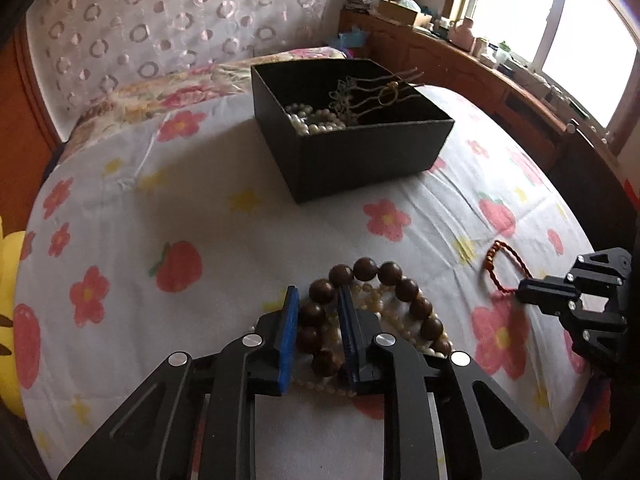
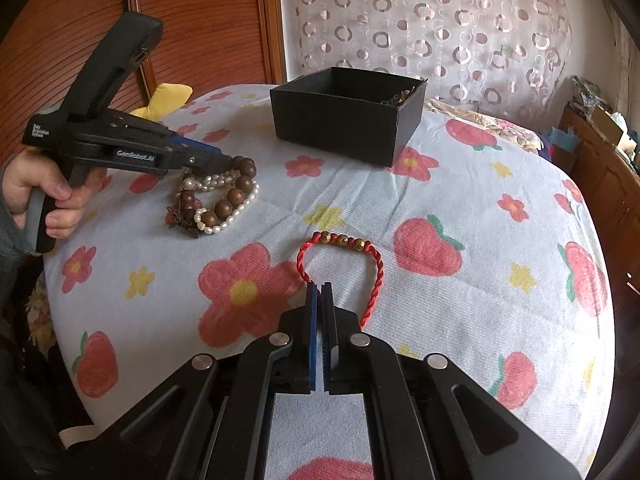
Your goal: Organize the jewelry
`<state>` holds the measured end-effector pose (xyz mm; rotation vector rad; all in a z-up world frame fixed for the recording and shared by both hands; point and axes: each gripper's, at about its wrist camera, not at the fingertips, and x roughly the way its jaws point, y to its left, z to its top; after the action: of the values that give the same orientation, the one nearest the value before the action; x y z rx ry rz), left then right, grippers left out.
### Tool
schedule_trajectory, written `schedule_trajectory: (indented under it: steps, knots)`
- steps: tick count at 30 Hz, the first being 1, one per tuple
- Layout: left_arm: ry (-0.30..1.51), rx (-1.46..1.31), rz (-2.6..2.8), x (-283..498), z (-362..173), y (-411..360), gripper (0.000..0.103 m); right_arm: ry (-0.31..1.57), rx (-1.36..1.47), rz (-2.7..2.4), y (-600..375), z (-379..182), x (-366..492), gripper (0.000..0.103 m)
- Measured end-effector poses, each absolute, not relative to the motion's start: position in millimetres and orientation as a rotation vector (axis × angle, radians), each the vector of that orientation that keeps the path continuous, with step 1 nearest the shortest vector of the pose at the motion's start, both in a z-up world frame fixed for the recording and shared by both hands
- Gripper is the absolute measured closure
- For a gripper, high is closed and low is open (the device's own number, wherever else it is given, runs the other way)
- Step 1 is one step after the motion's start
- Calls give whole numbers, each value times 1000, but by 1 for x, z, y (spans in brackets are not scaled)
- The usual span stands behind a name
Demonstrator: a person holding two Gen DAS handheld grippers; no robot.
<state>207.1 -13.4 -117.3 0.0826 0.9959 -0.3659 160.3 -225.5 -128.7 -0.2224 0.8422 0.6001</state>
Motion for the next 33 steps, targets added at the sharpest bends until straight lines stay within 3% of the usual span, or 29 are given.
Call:
schedule_trajectory:
  steps: [8,33]
  knots:
    - [979,90,-378,208,-116,-17,91,842,-222,600,-226,-129,160,100]
    - [611,75,-483,144,24,-42,91,847,-207,609,-228,-130,162,100]
